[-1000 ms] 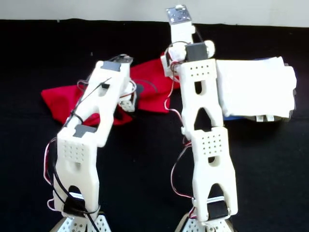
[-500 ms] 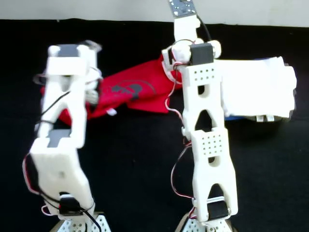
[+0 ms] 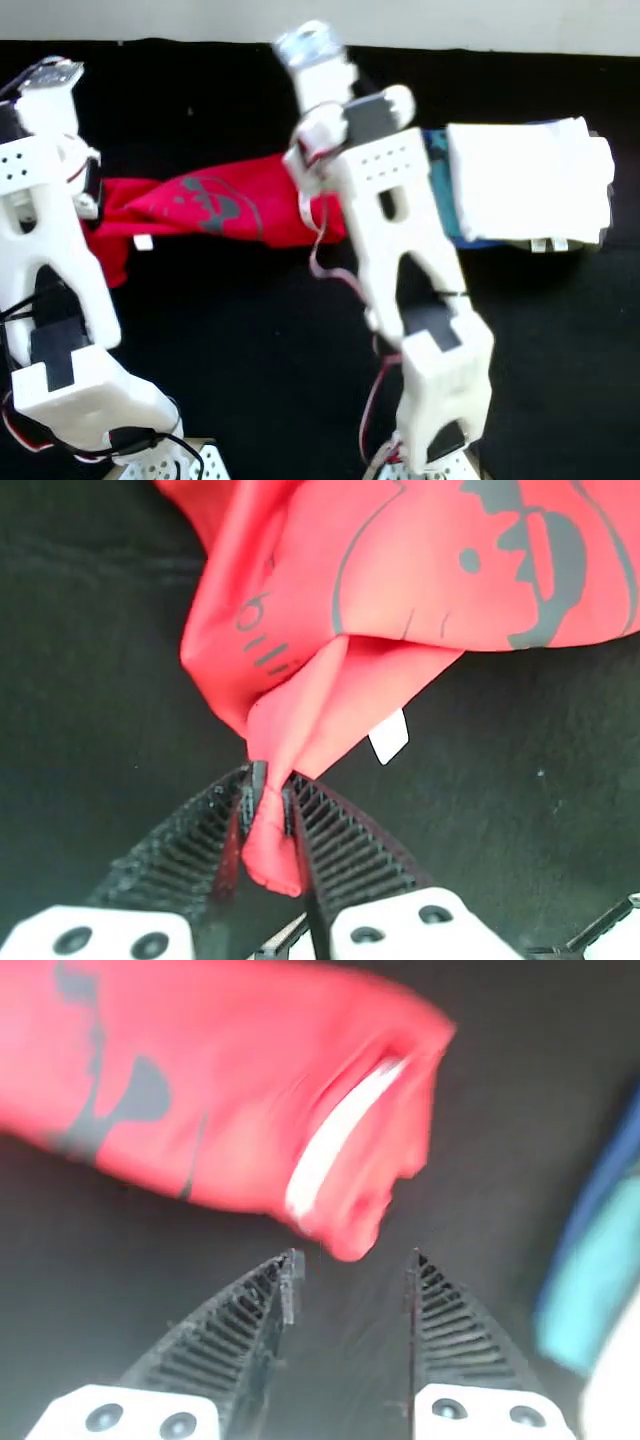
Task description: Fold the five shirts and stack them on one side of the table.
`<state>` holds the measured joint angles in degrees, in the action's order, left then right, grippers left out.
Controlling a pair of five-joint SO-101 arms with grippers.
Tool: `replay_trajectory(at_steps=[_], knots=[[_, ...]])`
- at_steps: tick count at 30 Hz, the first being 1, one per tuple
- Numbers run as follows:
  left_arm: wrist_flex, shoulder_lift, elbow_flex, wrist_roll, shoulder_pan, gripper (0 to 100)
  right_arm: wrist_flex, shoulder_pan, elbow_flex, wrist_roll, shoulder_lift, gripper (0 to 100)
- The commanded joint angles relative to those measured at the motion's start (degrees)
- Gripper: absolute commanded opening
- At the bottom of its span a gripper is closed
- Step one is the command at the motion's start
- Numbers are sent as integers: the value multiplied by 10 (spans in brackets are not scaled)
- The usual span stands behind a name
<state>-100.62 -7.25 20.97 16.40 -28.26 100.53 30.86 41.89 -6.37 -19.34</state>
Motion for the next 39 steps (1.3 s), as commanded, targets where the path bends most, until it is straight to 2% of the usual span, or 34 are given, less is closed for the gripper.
replay_trajectory(at_steps=[1, 5, 9, 15, 18, 29, 39], knots=[[24, 28, -9, 5, -10, 8, -37, 80, -179, -36, 79, 162], [31, 29, -8, 4, -11, 8, -167, 100, -347, -39, 102, 162], [32, 29, -8, 4, -11, 8, -280, 99, -453, -39, 100, 162], [31, 29, -11, 4, -11, 8, -424, 73, -524, -41, 98, 162], [28, 29, -12, 4, -11, 8, -454, 45, -519, -41, 69, 162], [26, 32, -13, 4, -11, 8, -466, -65, -276, -39, -102, 162], [26, 33, -13, 3, -11, 8, -464, -101, 0, -37, -307, 162]])
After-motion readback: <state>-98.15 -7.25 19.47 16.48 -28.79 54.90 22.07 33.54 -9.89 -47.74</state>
